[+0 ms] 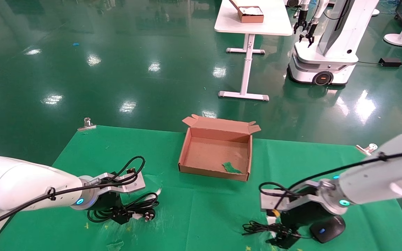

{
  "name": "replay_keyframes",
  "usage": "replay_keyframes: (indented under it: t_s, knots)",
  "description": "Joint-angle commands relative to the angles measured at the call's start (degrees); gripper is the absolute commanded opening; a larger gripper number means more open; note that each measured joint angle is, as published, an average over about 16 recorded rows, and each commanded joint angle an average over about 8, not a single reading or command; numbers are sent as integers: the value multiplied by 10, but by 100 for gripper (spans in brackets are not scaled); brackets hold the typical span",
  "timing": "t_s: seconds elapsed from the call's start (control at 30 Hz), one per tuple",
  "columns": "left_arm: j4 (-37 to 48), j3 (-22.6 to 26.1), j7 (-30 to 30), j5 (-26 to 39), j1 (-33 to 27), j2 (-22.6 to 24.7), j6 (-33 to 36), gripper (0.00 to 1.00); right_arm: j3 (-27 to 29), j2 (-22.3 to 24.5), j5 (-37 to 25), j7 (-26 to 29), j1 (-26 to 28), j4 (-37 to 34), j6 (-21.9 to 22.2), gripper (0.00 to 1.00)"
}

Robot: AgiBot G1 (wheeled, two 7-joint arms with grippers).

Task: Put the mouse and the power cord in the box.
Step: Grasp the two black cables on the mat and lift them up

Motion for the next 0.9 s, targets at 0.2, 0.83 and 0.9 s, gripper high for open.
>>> replay_keyframes:
  t_s: [0.2, 0.83, 0.9]
  knots:
    - [0, 0, 0, 0, 0, 0, 0, 100, -12, -53, -19, -45, 25, -103, 31, 100]
    - [0, 0, 0, 0, 0, 0, -1, 0, -15, -70, -24, -62, 32, -151, 47, 0]
    - [0, 0, 0, 0, 0, 0, -1, 0, -14, -69, -24, -62, 31, -149, 46, 0]
